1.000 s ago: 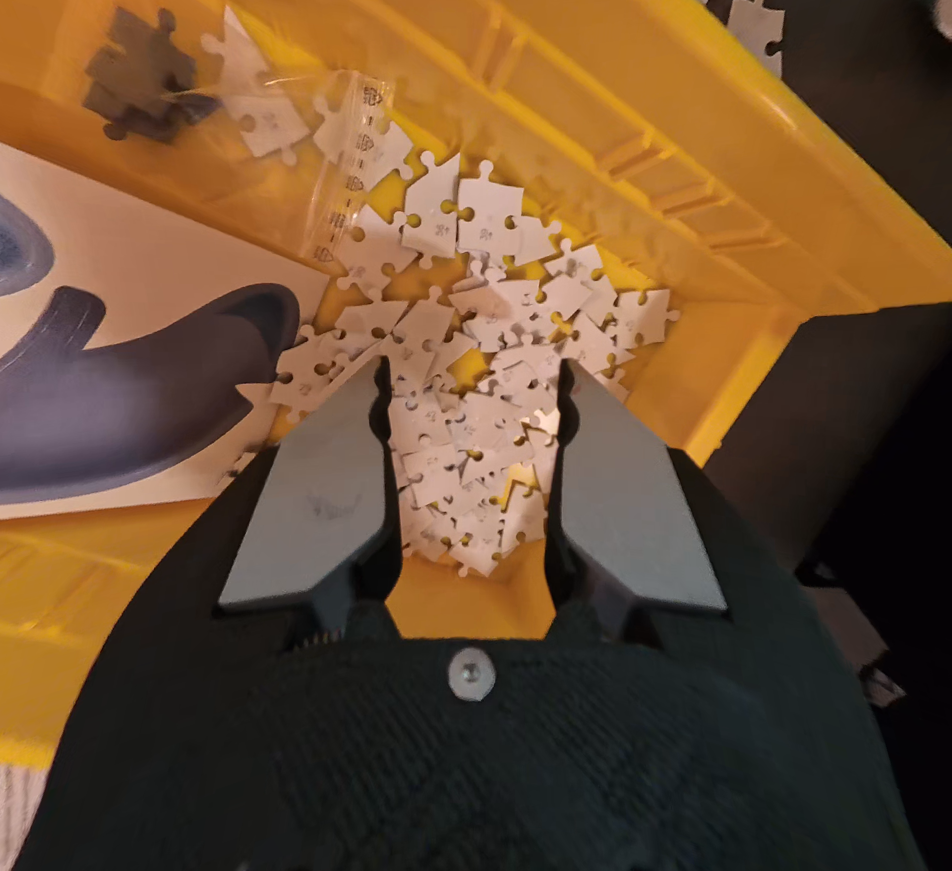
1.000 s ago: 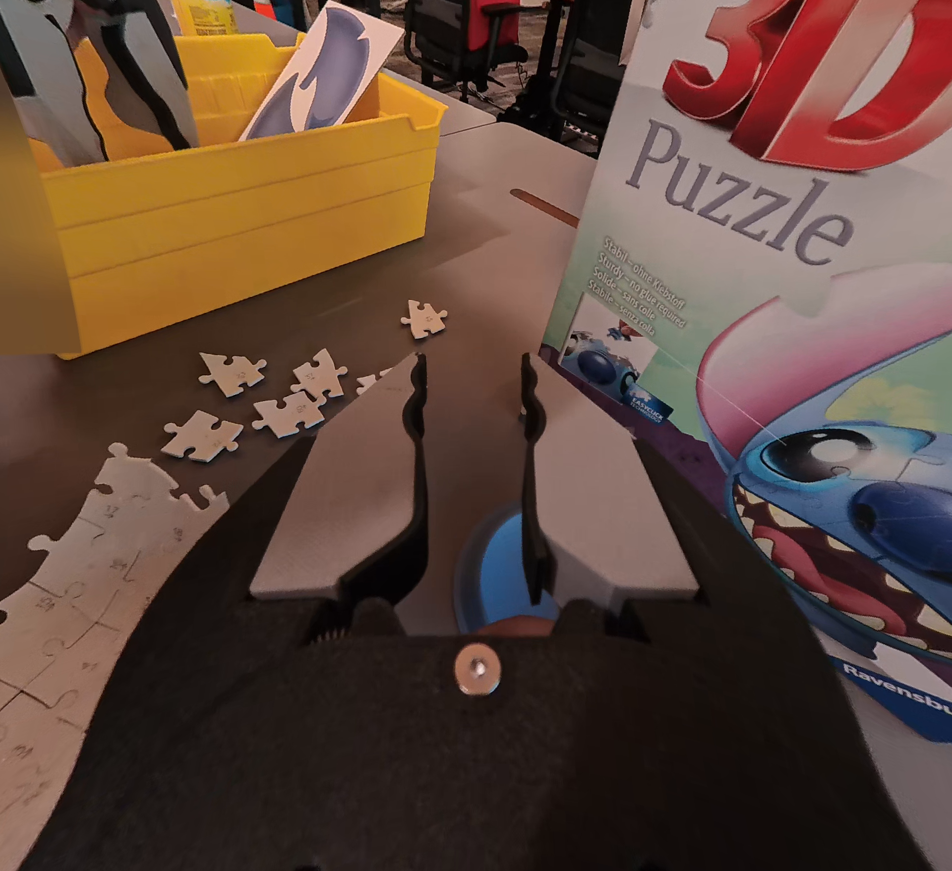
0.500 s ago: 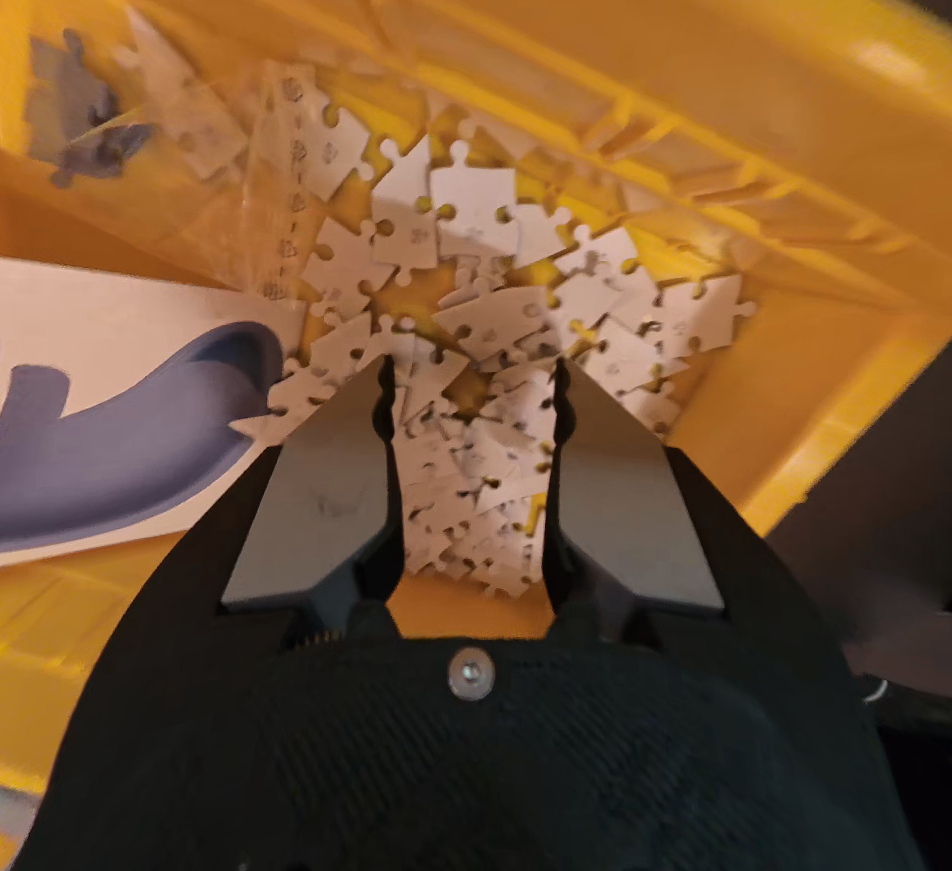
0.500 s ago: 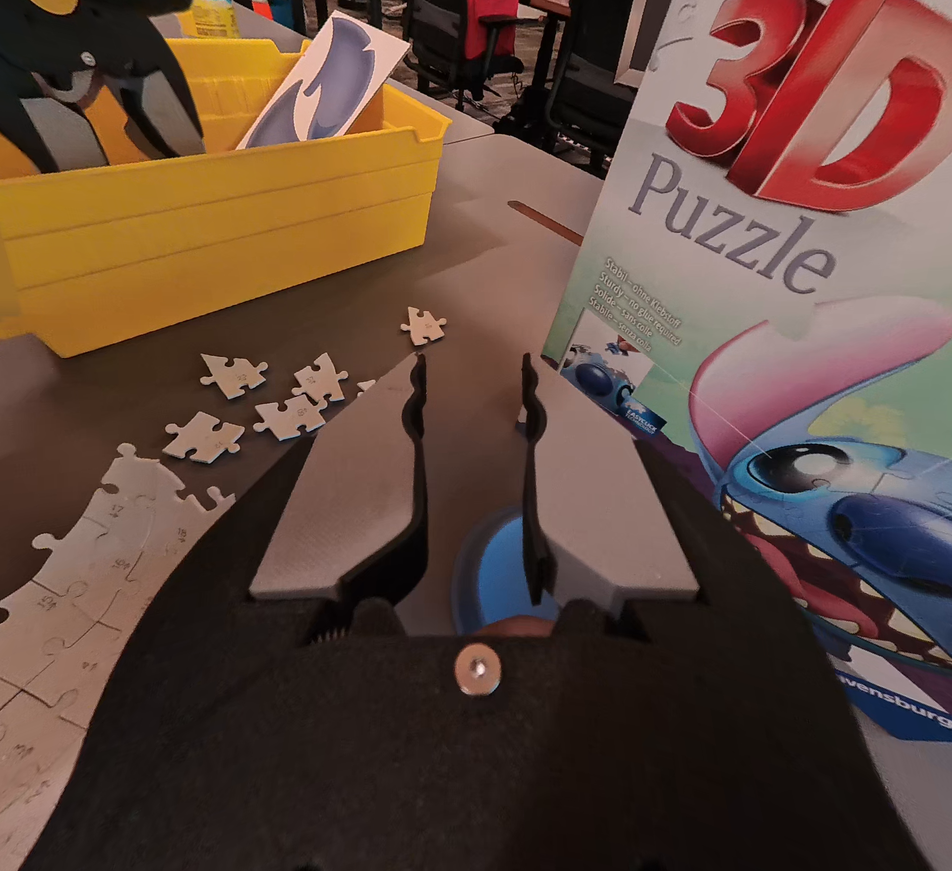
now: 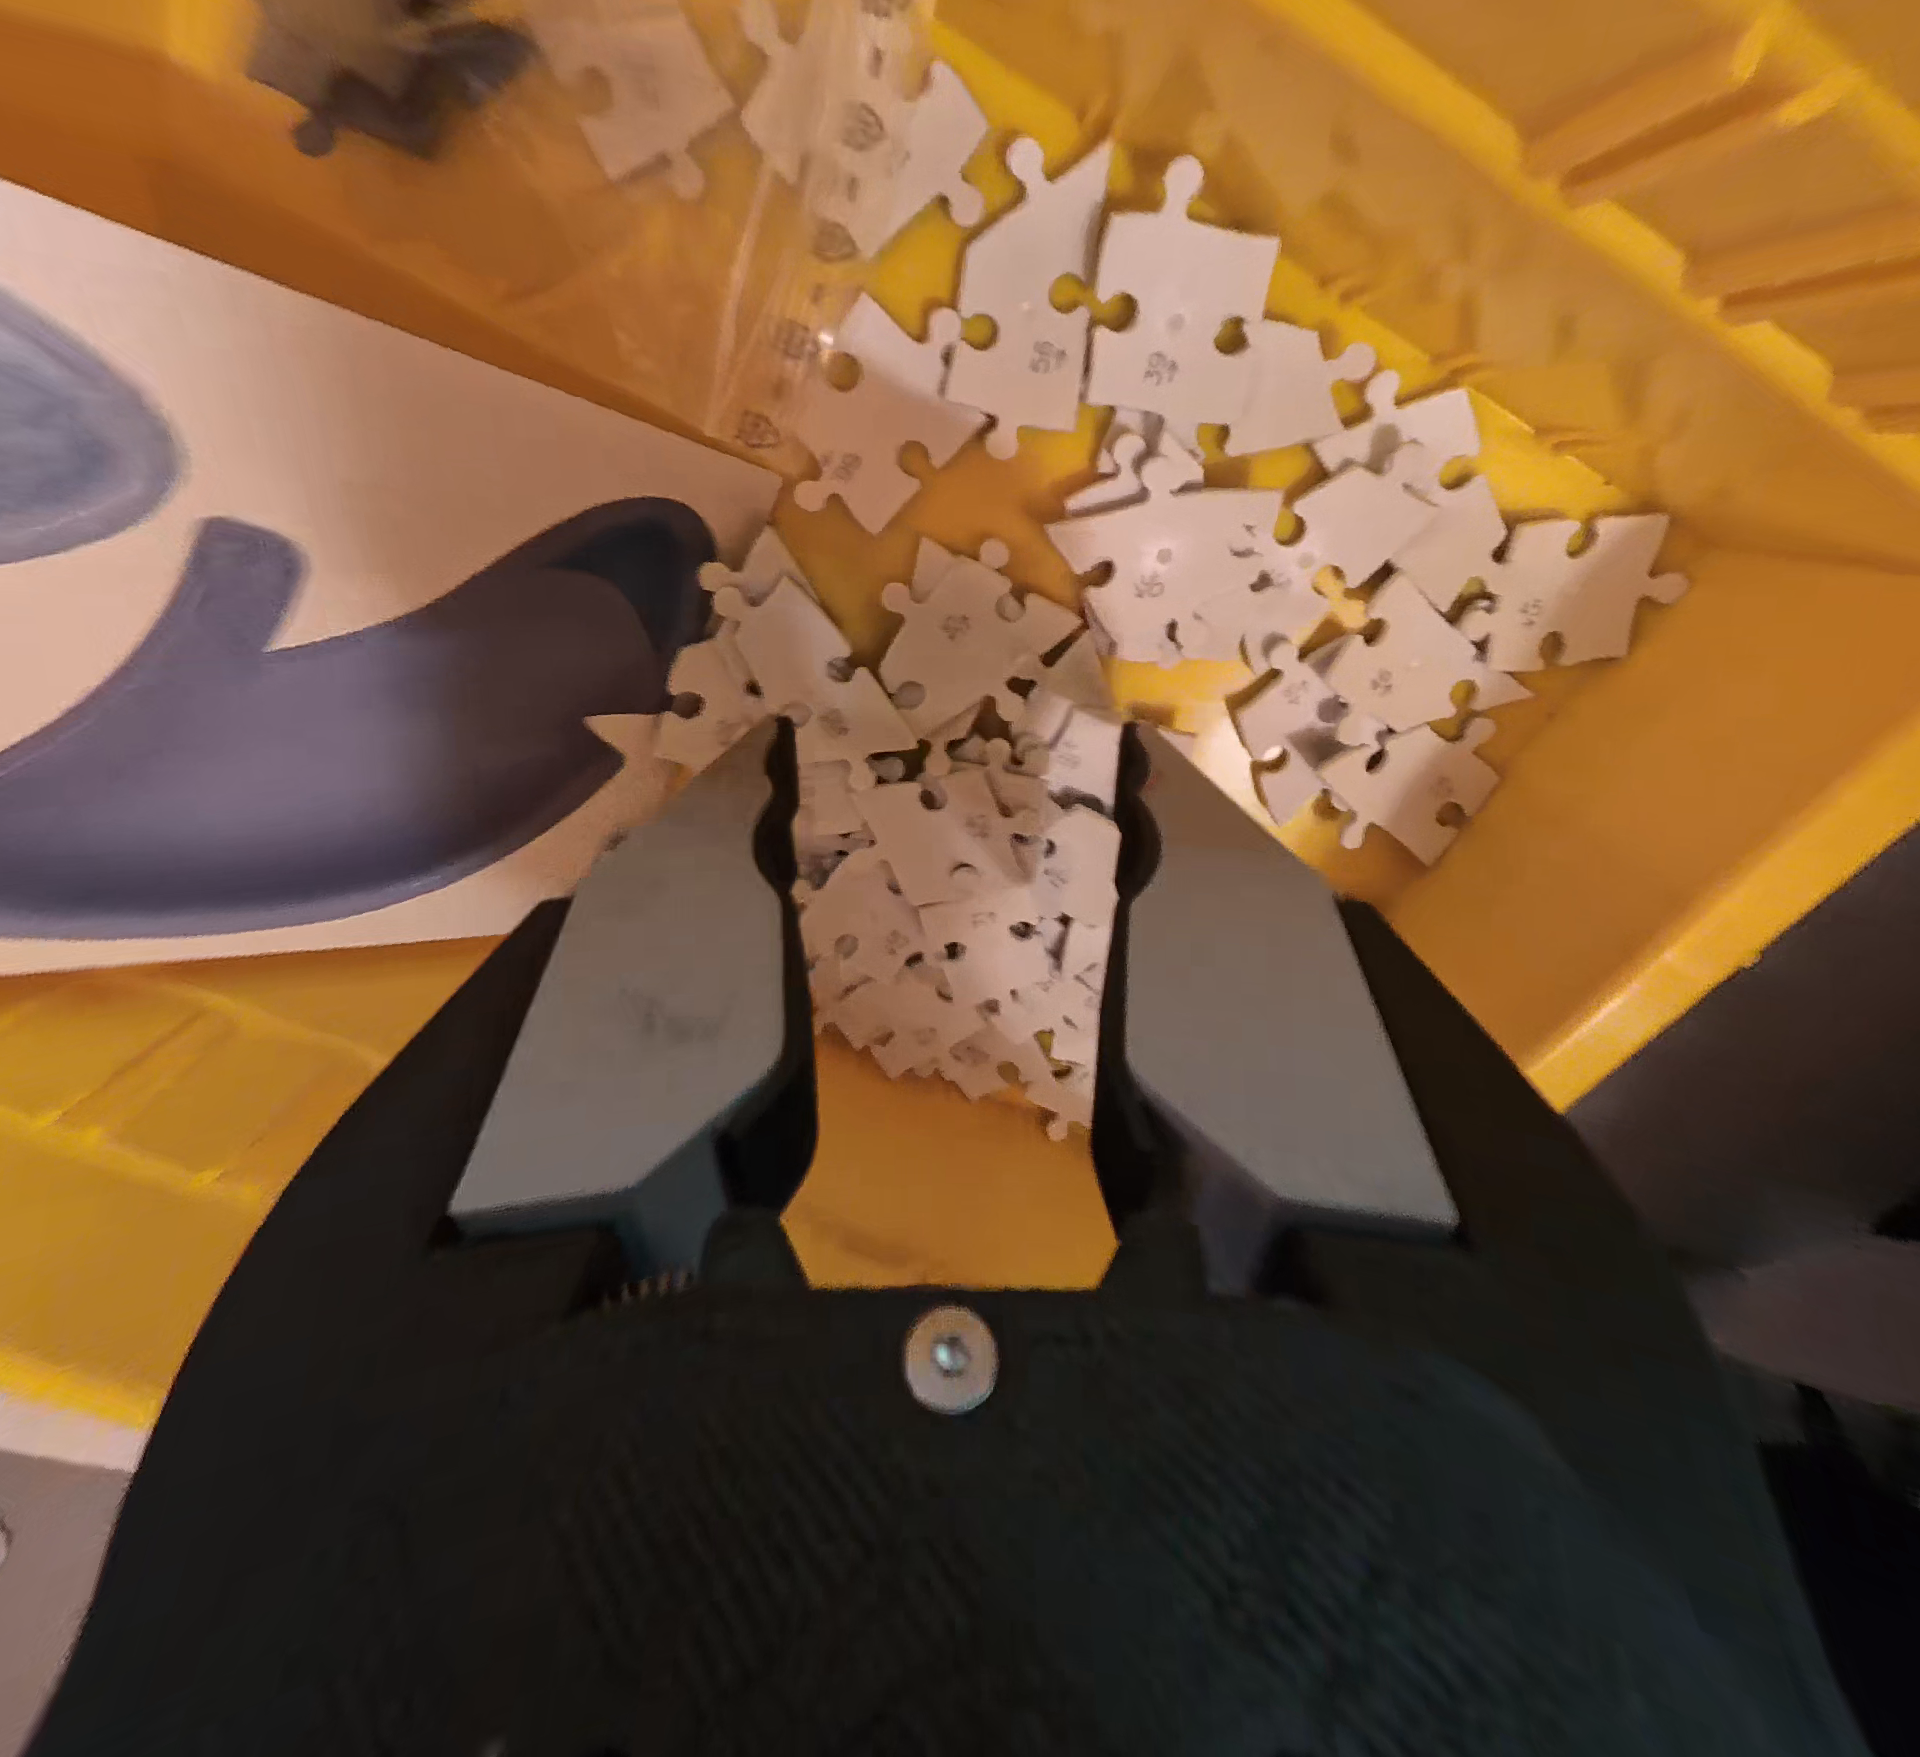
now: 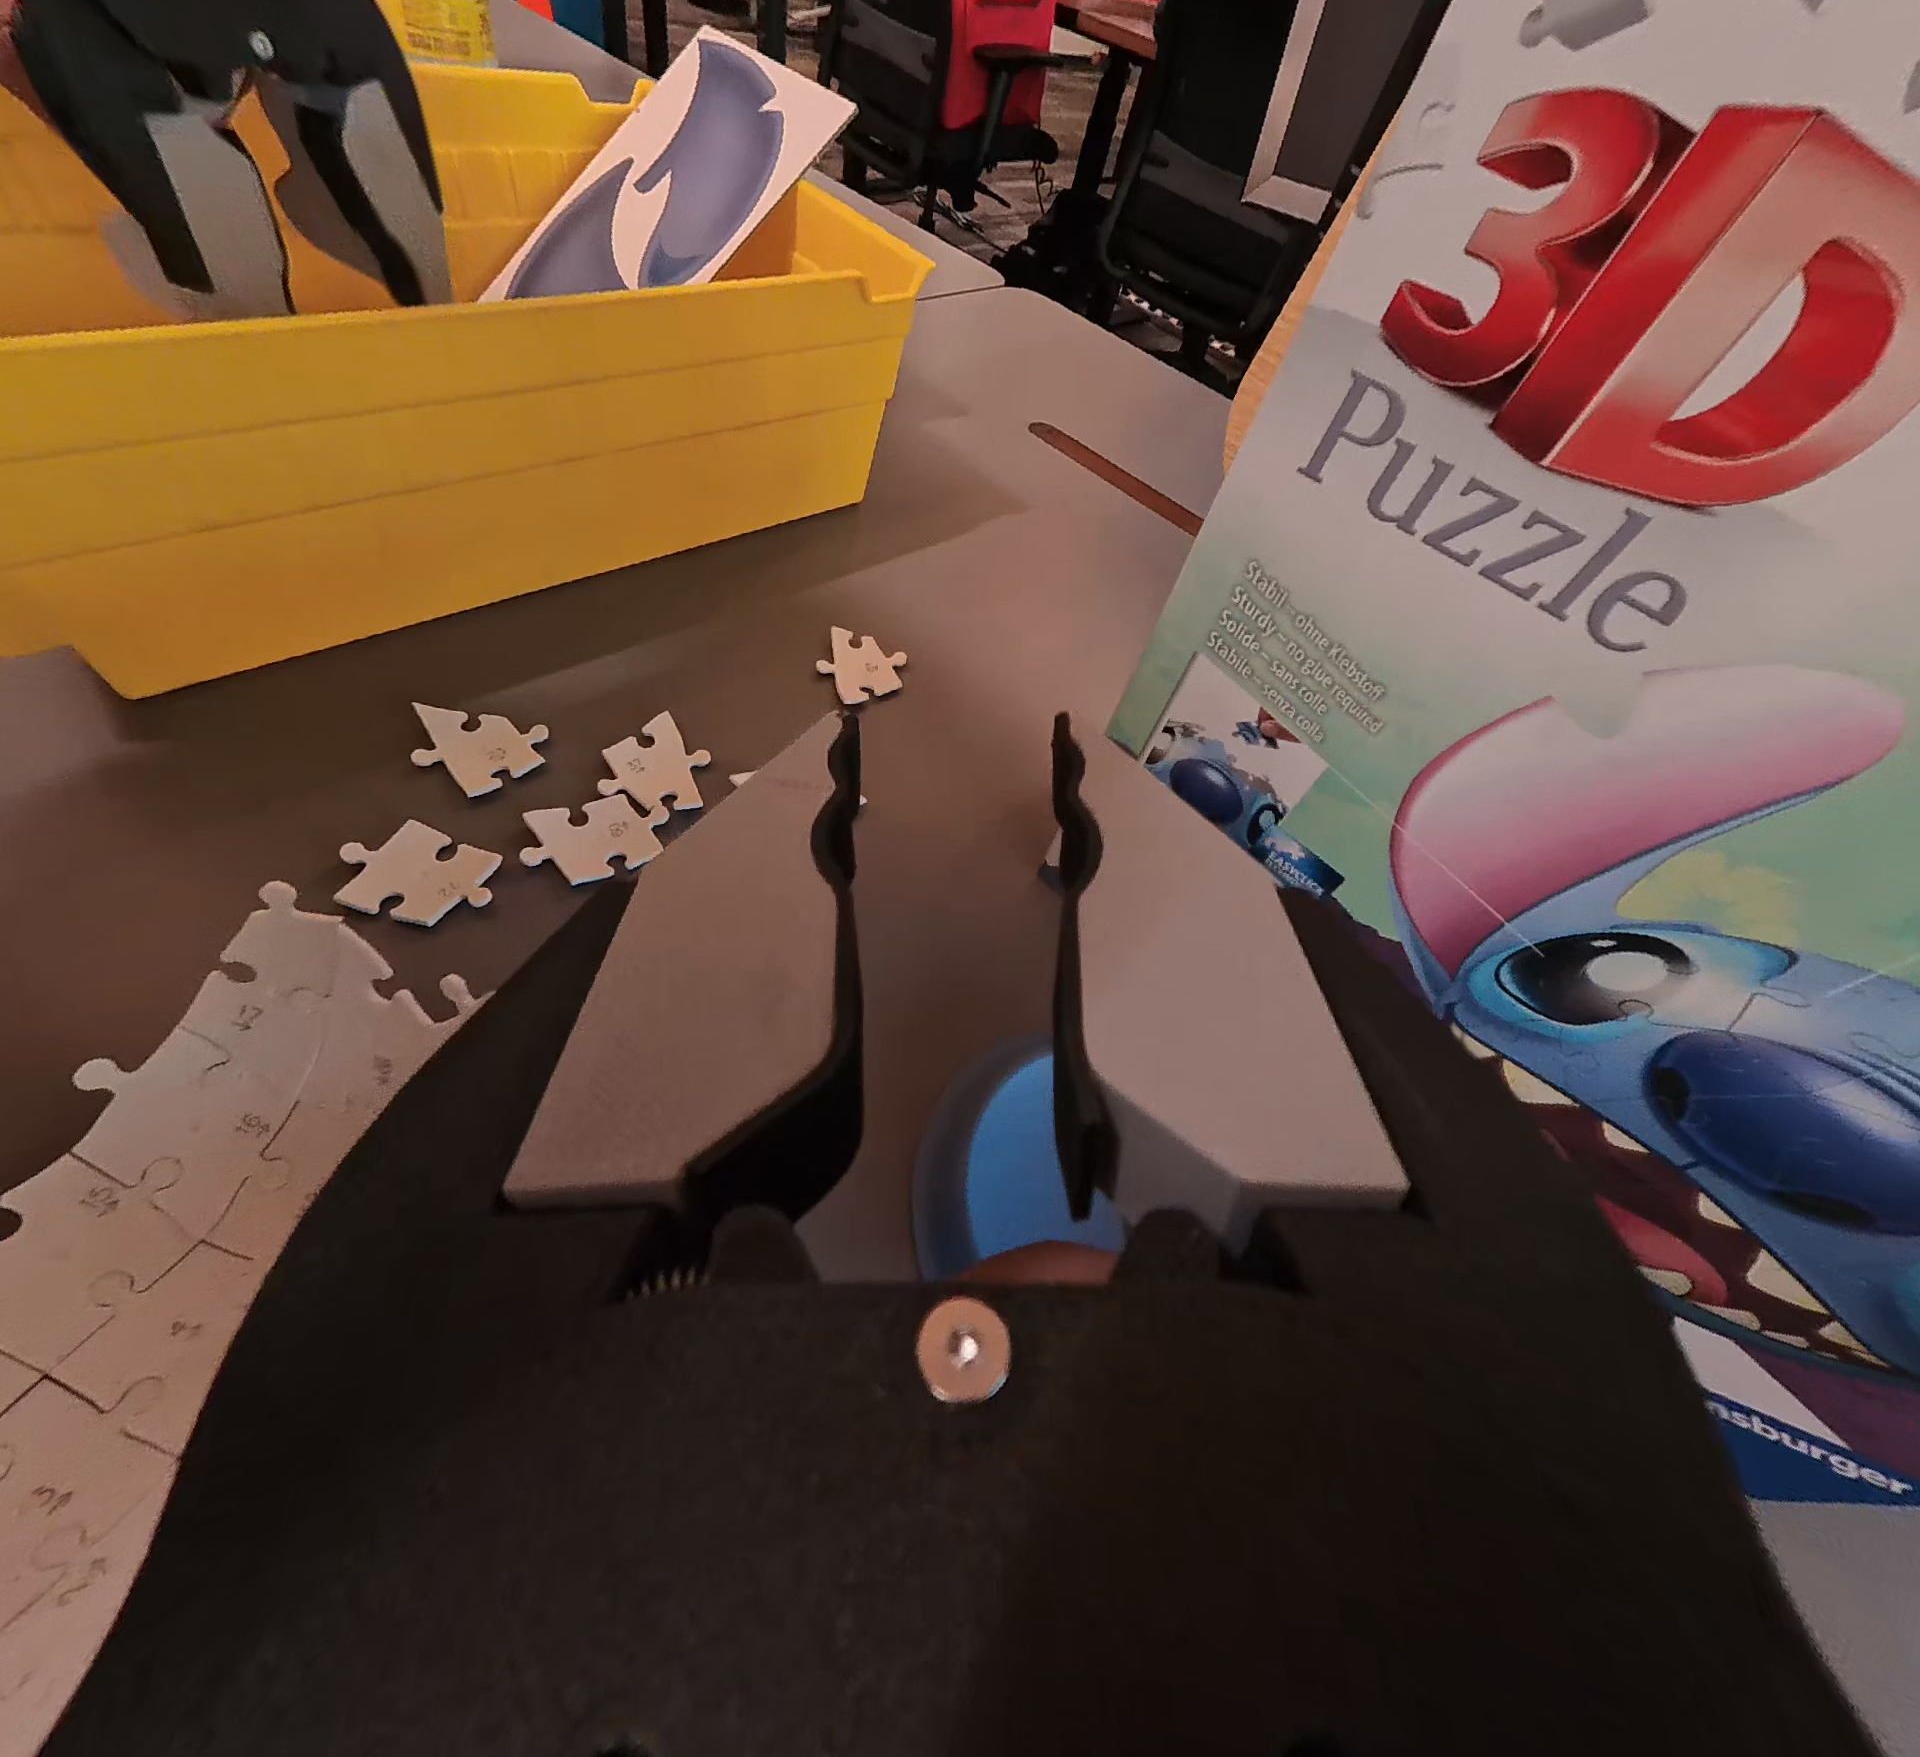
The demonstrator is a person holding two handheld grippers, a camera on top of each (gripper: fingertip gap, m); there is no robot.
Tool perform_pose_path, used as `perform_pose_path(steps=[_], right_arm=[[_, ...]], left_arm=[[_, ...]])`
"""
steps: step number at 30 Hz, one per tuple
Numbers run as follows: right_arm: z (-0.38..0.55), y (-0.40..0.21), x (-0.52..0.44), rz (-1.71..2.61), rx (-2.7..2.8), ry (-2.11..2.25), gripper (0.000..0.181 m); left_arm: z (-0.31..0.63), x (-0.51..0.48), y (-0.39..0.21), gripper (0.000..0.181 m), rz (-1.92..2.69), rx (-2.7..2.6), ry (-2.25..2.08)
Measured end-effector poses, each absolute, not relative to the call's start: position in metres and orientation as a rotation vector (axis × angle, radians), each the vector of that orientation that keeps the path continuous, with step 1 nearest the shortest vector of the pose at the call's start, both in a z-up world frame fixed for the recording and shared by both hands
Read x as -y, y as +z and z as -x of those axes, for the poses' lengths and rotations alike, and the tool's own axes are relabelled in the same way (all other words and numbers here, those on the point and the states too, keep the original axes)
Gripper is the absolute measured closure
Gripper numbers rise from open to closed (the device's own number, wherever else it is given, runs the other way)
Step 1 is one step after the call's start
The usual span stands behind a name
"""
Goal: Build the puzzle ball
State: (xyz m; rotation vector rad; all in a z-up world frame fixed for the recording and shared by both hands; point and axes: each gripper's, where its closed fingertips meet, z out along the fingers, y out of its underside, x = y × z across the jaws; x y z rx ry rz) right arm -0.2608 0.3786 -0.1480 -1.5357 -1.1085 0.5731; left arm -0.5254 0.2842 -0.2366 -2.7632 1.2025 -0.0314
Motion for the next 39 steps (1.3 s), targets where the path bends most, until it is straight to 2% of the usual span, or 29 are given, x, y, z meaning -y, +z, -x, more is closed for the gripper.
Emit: perform_pose_path(steps=[2,4,6,11,18,20,22,23,30,35,39], right_arm=[[0.261,-0.150,-0.379,1.543,1.113,0.574,0.147],[0.262,-0.150,-0.378,1.540,1.114,0.573,0.147],[0.262,-0.149,-0.378,1.536,1.116,0.571,0.147],[0.261,-0.146,-0.377,1.527,1.111,0.570,0.148],[0.263,-0.150,-0.377,1.537,1.125,0.563,0.147],[0.263,-0.150,-0.377,1.537,1.124,0.564,0.148],[0.262,-0.149,-0.377,1.533,1.120,0.565,0.148],[0.262,-0.148,-0.377,1.530,1.118,0.567,0.148],[0.263,-0.152,-0.378,1.541,1.126,0.565,0.147],[0.263,-0.153,-0.378,1.546,1.129,0.565,0.147],[0.263,-0.153,-0.378,1.546,1.128,0.567,0.147]], left_arm=[[0.525,-0.281,-0.241,0.134,2.764,-1.252,0.005],[0.515,-0.268,-0.241,0.160,2.783,-1.299,-0.108],[0.497,-0.251,-0.238,0.165,2.787,-1.366,-0.317],[0.515,-0.289,-0.210,0.153,2.697,-1.105,-0.175],[0.537,-0.282,-0.219,0.153,2.787,-1.106,-0.053],[0.545,-0.282,-0.223,0.160,2.802,-1.115,0.040],[0.554,-0.288,-0.220,0.179,2.792,-1.072,0.128],[0.554,-0.290,-0.215,0.181,2.776,-1.051,0.121],[0.530,-0.278,-0.210,0.181,2.751,-1.109,-0.132],[0.556,-0.279,-0.215,0.181,2.790,-1.101,0.070],[0.549,-0.264,-0.228,0.181,2.890,-1.114,-0.062]])
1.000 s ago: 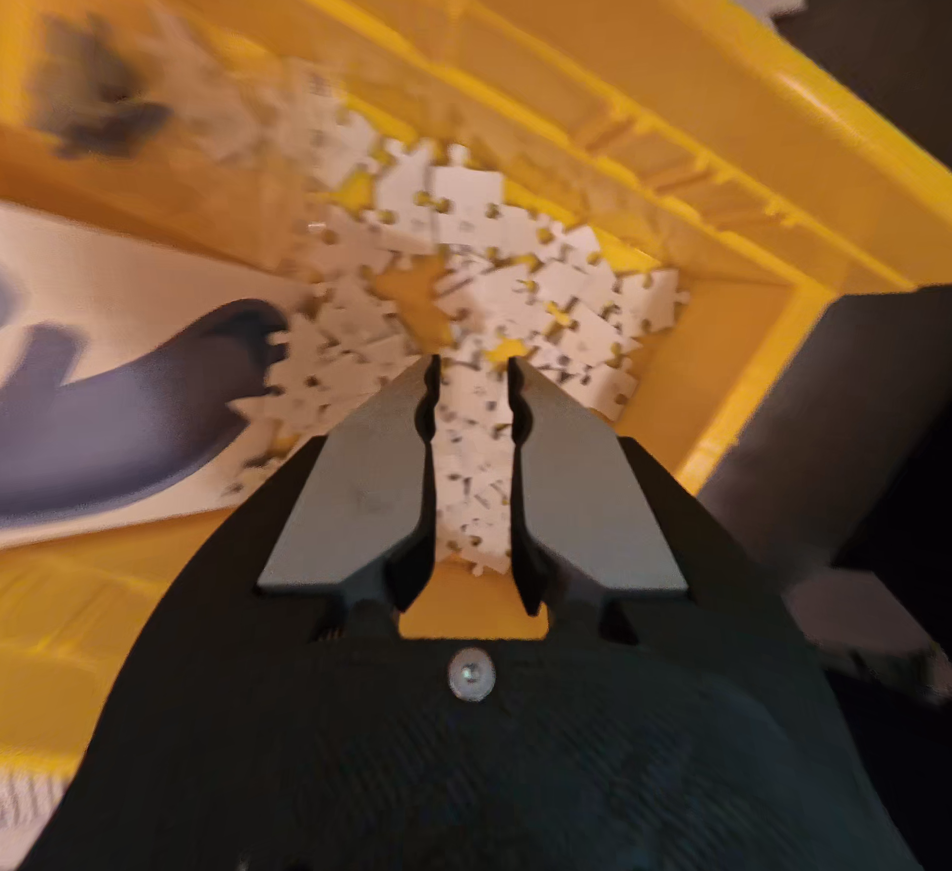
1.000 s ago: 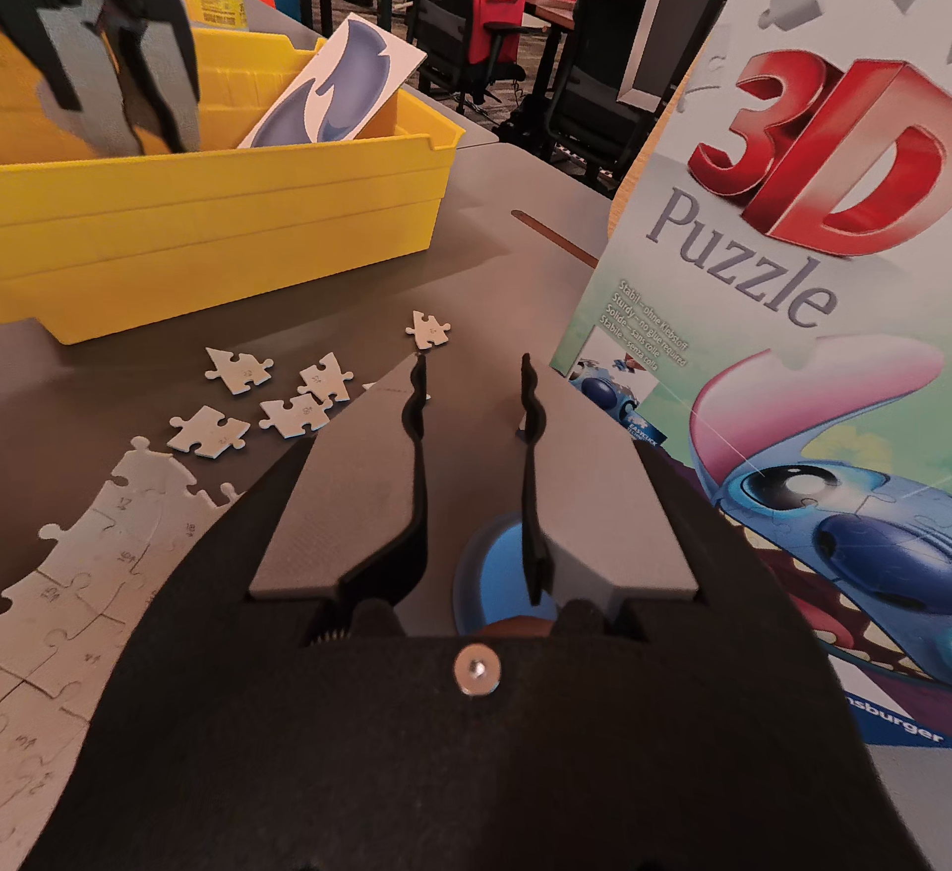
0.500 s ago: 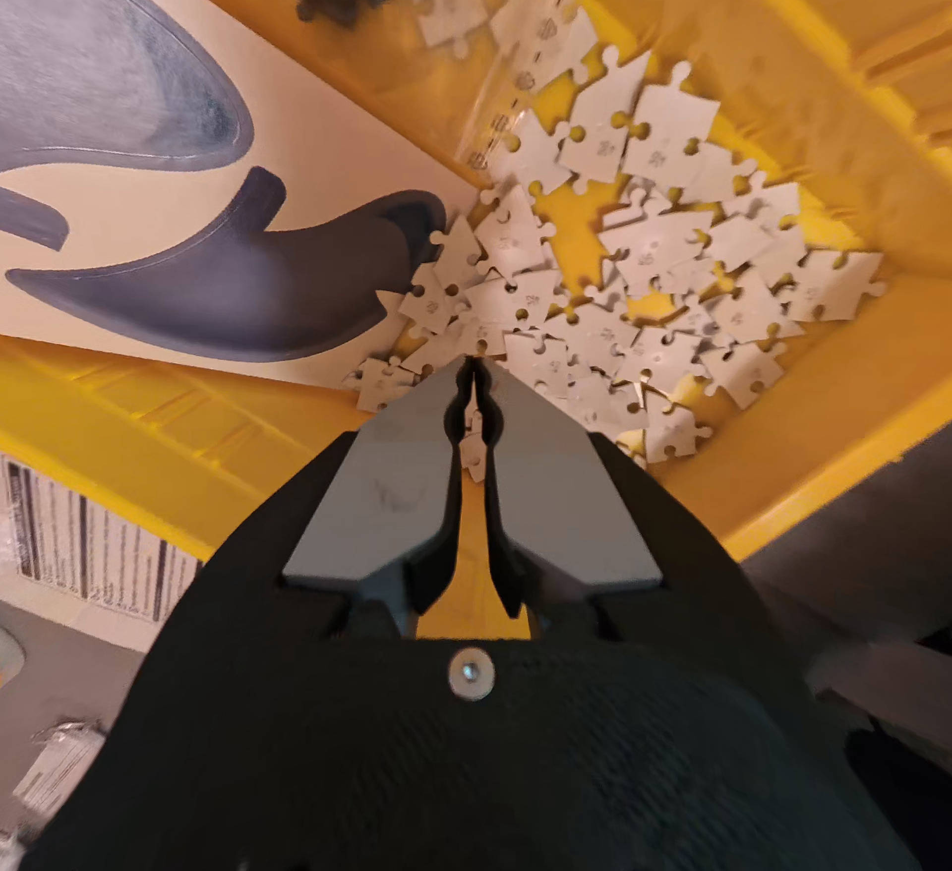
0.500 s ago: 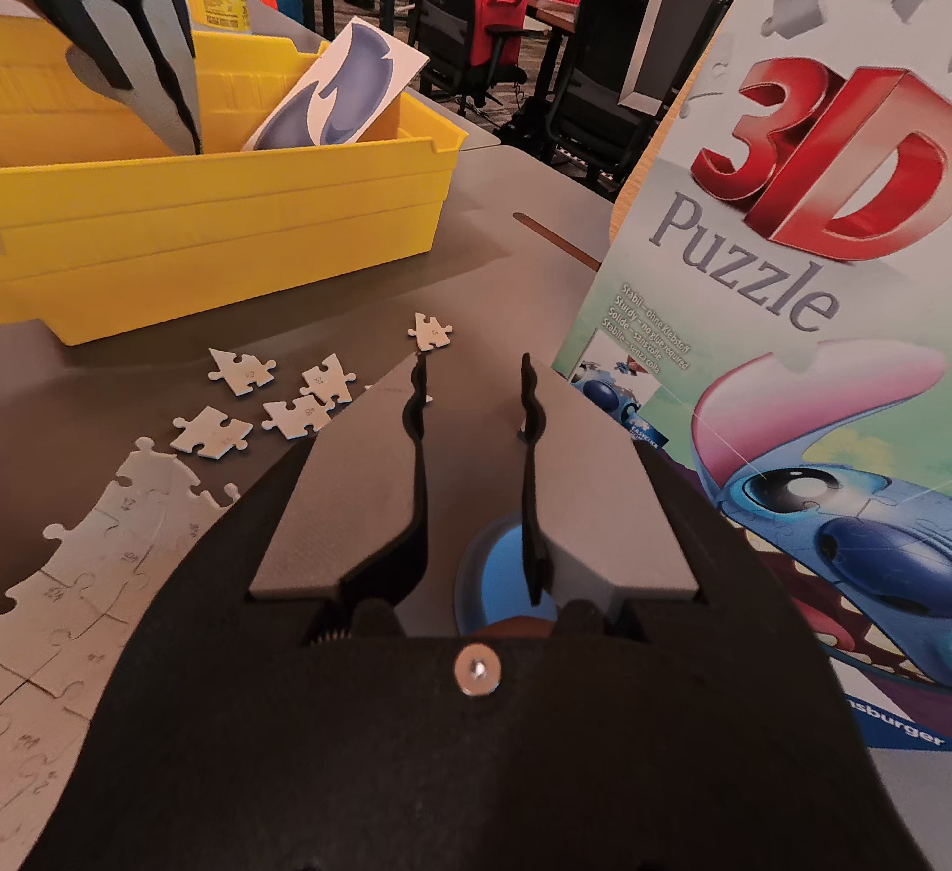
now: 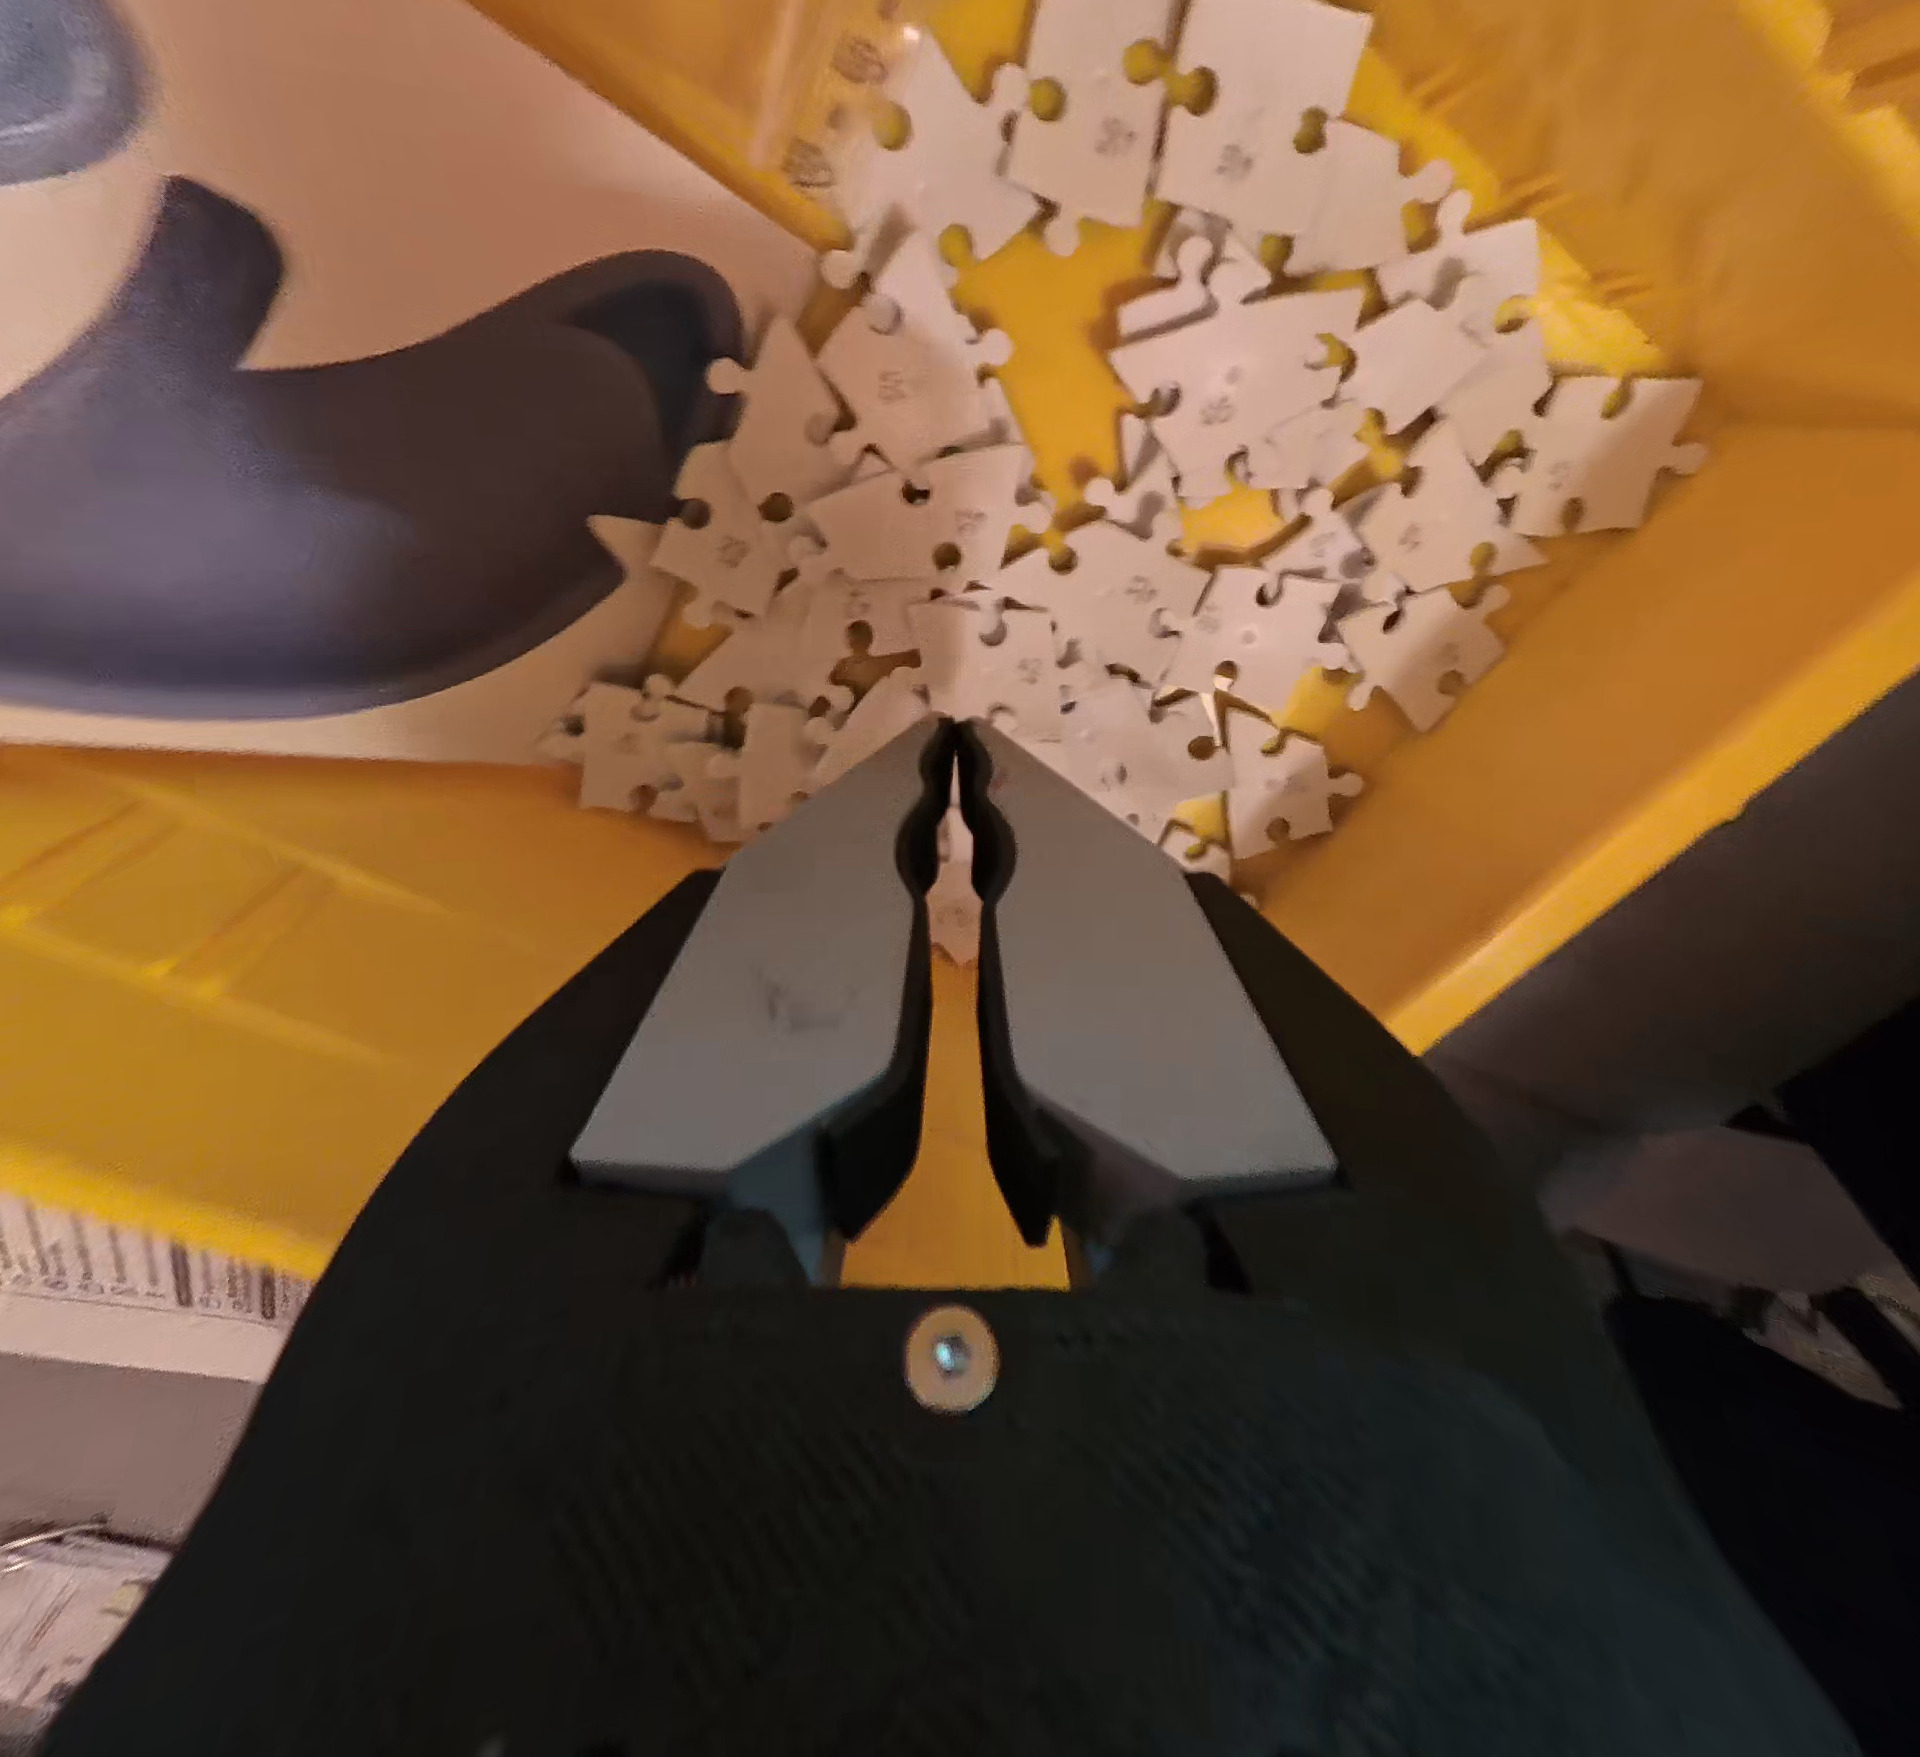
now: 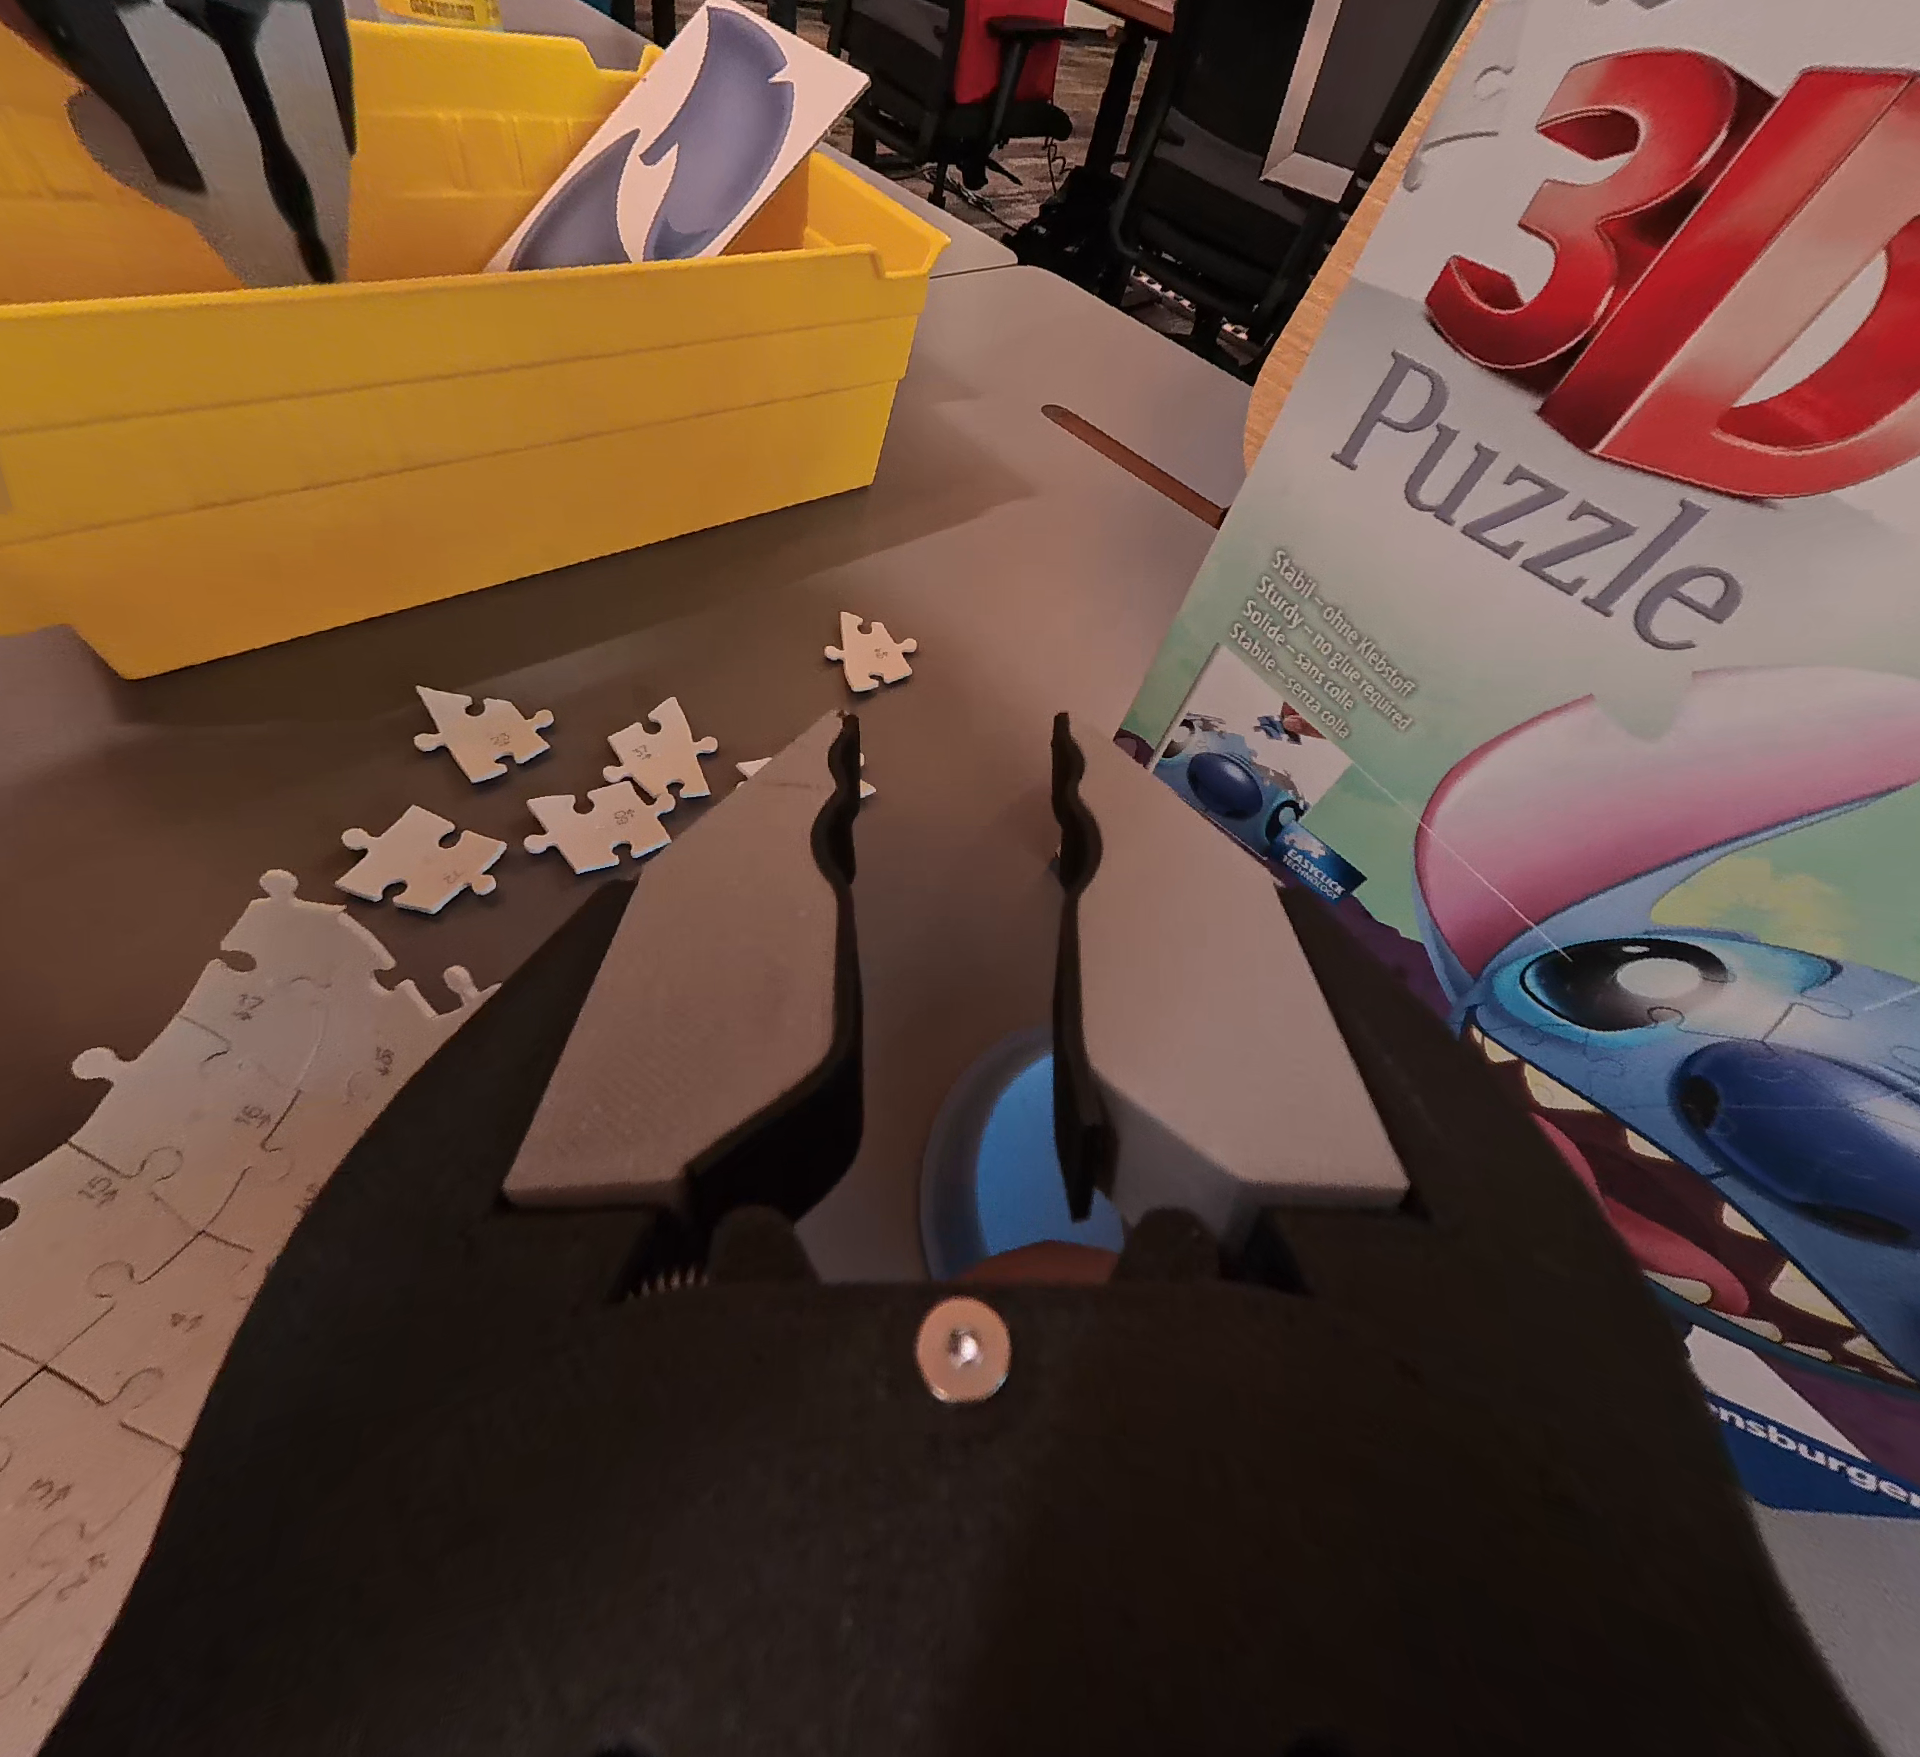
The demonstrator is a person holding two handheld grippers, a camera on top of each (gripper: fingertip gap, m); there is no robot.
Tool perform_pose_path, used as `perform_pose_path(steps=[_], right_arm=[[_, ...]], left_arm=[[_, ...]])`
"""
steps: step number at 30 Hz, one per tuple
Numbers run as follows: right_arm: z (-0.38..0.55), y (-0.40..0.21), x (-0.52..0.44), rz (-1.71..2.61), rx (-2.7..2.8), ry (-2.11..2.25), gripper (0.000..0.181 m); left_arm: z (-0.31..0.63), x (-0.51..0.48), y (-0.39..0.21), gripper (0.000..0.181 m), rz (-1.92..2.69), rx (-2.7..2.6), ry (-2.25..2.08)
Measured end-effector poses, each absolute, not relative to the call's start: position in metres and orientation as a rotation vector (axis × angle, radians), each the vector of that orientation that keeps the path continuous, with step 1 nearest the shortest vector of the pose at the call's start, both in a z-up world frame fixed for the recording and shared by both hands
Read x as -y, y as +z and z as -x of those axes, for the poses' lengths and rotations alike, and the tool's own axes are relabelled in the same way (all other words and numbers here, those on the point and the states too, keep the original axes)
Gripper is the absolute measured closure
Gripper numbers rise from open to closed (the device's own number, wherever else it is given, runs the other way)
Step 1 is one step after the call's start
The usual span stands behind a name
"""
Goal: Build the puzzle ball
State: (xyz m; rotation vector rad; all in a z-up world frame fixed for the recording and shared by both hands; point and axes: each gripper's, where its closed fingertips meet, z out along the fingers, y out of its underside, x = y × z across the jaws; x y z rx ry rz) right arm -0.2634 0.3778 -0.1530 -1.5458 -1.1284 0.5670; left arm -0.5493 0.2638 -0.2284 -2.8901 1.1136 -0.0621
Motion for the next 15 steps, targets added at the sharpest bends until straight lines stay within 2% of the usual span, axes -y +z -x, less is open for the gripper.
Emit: perform_pose_path(steps=[5,9,15], right_arm=[[0.263,-0.151,-0.378,1.539,1.125,0.564,0.147],[0.263,-0.151,-0.377,1.540,1.127,0.564,0.147],[0.263,-0.151,-0.377,1.536,1.129,0.563,0.147]], left_arm=[[0.541,-0.262,-0.243,0.181,2.886,-1.219,0.029],[0.504,-0.255,-0.233,0.181,2.815,-1.272,-0.306],[0.542,-0.300,-0.193,0.181,2.697,-0.918,-0.151]])
